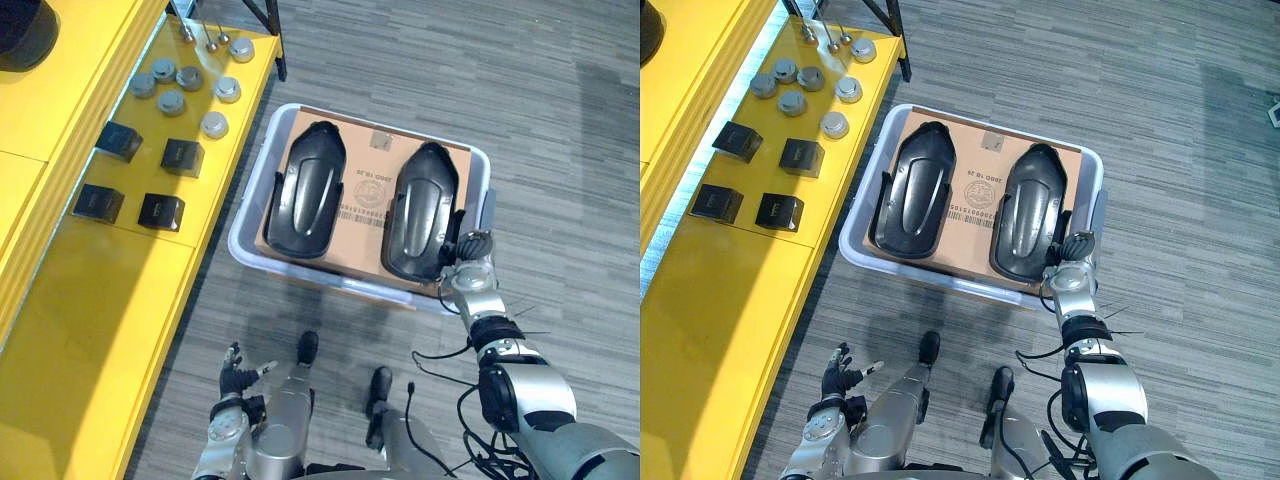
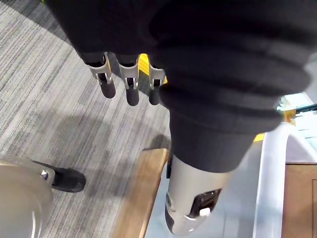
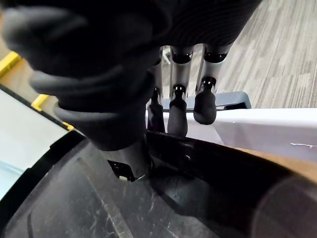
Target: Walk over and take plastic housings, then place them on the shelf
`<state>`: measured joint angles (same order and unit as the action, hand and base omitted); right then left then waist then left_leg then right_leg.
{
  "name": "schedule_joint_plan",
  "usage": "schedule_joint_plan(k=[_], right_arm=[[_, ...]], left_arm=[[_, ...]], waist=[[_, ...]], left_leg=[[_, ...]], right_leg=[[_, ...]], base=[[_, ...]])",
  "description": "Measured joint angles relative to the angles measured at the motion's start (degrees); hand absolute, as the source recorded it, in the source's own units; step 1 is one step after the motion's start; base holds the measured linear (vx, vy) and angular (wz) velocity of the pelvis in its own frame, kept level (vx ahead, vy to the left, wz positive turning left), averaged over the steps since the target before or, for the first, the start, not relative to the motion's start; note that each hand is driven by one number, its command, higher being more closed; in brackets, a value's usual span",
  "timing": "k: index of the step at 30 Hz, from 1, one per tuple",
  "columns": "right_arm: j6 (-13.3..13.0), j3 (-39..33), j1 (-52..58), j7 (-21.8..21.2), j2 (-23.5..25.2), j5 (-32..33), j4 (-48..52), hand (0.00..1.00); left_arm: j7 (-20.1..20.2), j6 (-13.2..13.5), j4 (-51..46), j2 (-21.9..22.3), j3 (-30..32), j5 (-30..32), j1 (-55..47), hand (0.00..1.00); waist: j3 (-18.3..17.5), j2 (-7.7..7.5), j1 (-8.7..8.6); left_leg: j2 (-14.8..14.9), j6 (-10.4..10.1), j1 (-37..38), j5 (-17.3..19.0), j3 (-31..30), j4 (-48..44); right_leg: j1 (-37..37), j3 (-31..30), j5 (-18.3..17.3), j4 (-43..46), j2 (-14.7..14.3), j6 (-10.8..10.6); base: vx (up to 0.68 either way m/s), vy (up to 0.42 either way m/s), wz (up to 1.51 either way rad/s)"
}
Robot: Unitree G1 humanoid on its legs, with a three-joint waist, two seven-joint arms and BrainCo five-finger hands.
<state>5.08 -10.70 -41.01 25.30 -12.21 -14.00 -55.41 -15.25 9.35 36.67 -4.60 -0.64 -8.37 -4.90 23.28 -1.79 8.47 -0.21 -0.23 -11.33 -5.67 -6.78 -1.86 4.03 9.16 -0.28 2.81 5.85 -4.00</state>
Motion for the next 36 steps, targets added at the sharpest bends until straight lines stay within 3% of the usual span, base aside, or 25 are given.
schedule_joint_plan(k=[7, 13, 18, 29, 36], right_arm=[[-0.23, 0.00, 1.65, -0.59, -0.01, 0.03, 1.68, 1.00], [-0.88, 0.44, 7.85, -0.48, 0.81, 0.51, 13.88, 1.00], [-1.17, 0.79, 13.96, -0.21, 3.08, 0.52, 22.34, 1.00], [-2.69, 5.04, 23.04, -0.14, 7.63, -0.20, 37.47, 1.00], [-2.74, 6.81, 23.57, 1.63, 10.61, -4.07, 47.84, 1.00]], left_arm=[[0.23, -0.03, 0.03, -0.14, -1.18, 0.01, -0.13, 0.00], [0.27, -0.10, -0.15, -0.13, -1.23, 0.01, -0.38, 0.00], [0.35, -0.26, -3.65, -0.07, -1.51, 0.03, -1.25, 0.00], [-0.10, -0.02, -30.06, 0.64, -1.77, 0.08, -5.08, 0.00], [-2.95, 0.65, -45.53, 2.74, -2.53, 0.09, -5.07, 0.00]], waist=[[0.06, -0.16, 0.06], [-0.06, -0.31, -0.14], [-0.44, -0.69, -1.42], [-7.46, -0.83, -1.79], [-8.62, -0.88, -1.86]], left_leg=[[-0.08, -0.24, 2.98, -1.83, 0.14, 3.75], [0.08, -0.22, 5.79, -2.76, 1.02, 6.69], [0.00, 0.01, 6.26, -3.20, 0.85, 7.14], [0.37, -0.32, 6.84, -2.96, -0.22, 7.21], [-0.09, -0.32, 7.55, -2.98, -0.81, 7.22]], right_leg=[[-1.15, -0.14, 0.00, 0.00, 0.09, 0.00], [-2.06, -1.11, -0.01, 0.03, 0.05, -0.03], [-2.45, -1.01, -0.03, -0.10, 0.11, -0.09], [-3.94, 0.12, -0.12, -0.93, 0.06, -0.19], [-4.94, 0.95, -0.17, -0.91, 0.44, -0.25]], base=[[-0.04, 0.002, -0.01], [-0.02, 0.001, -0.07], [0.00, 0.000, -0.01], [-0.01, -0.011, 0.05], [-0.02, -0.001, 0.06]])
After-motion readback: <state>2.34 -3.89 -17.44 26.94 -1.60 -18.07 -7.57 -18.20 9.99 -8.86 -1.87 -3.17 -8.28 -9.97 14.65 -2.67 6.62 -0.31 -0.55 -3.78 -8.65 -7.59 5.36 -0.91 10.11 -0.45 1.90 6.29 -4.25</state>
